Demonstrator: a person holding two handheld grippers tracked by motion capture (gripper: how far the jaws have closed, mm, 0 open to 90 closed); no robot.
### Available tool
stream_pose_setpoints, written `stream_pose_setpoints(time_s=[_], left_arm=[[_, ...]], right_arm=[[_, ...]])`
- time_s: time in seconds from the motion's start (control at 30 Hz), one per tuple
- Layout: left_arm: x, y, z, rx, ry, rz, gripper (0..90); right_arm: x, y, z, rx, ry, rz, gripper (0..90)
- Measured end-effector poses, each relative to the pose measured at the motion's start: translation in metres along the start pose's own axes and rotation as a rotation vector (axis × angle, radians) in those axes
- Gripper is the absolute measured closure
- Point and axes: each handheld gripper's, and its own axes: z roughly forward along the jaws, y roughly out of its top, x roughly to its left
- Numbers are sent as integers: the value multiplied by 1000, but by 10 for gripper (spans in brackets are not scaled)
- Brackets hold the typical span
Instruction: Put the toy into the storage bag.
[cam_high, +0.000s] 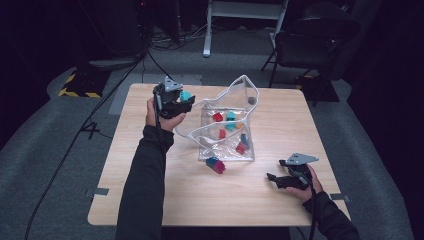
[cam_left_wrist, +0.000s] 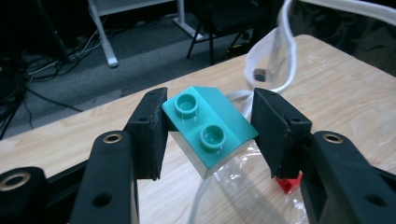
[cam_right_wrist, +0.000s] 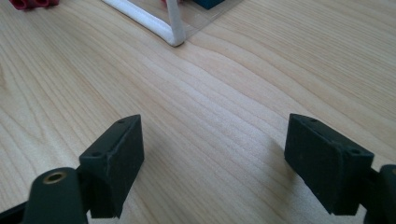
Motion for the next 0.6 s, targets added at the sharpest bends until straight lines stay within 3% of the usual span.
stream_pose_setpoints(time_s=[0.17, 0.37, 0.6], left_arm=[[-16, 9, 5, -21, -56, 4, 481], [-42, 18, 18, -3, -101, 57, 481], [-64, 20, 34, 29, -107, 92, 478]], right_arm=[[0, 0, 0, 0, 0, 0, 202], [0, 0, 0, 0, 0, 0, 203], [0, 0, 0, 0, 1, 0, 204]])
